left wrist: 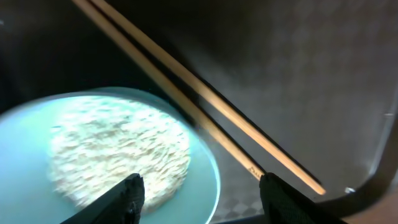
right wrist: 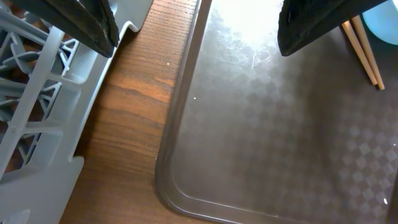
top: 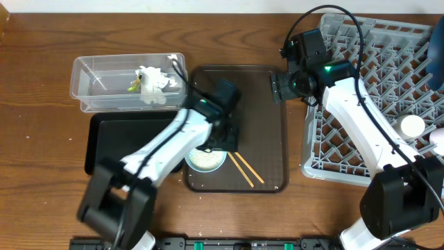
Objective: Sort waste into correct bins and load items into the dishwasher rack
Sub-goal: 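Carry the bowl left and tip the rice onto the black tray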
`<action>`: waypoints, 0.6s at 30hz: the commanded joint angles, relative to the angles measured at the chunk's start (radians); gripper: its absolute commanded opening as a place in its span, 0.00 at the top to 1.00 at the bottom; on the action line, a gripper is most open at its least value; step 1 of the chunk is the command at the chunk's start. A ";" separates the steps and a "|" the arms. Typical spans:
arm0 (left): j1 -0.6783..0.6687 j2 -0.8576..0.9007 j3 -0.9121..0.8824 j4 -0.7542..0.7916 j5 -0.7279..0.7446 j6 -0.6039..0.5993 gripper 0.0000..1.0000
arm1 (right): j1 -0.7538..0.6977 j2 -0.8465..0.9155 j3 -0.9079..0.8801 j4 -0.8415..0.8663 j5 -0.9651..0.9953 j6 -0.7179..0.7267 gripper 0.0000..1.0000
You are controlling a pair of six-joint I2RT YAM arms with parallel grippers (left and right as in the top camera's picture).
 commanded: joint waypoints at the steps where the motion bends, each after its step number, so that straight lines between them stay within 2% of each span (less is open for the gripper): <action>1: -0.028 0.048 -0.007 0.009 0.005 -0.010 0.44 | -0.006 0.000 0.000 -0.001 0.013 0.013 0.19; 4: -0.043 0.080 -0.007 0.012 0.005 -0.010 0.59 | -0.006 0.000 0.000 -0.001 0.013 0.012 0.19; 6: -0.045 0.089 -0.007 0.012 0.004 -0.009 0.73 | -0.006 0.000 0.000 -0.002 0.013 0.012 0.19; 9: -0.043 0.086 -0.007 0.011 -0.031 -0.009 0.88 | -0.006 0.000 0.000 -0.002 0.013 0.012 0.19; 11: -0.043 0.085 -0.007 0.006 -0.061 -0.010 0.94 | -0.006 0.000 0.000 -0.002 0.013 0.012 0.19; 18: -0.043 0.043 0.041 -0.049 -0.071 0.026 0.94 | -0.006 0.000 0.000 -0.005 0.014 0.012 0.19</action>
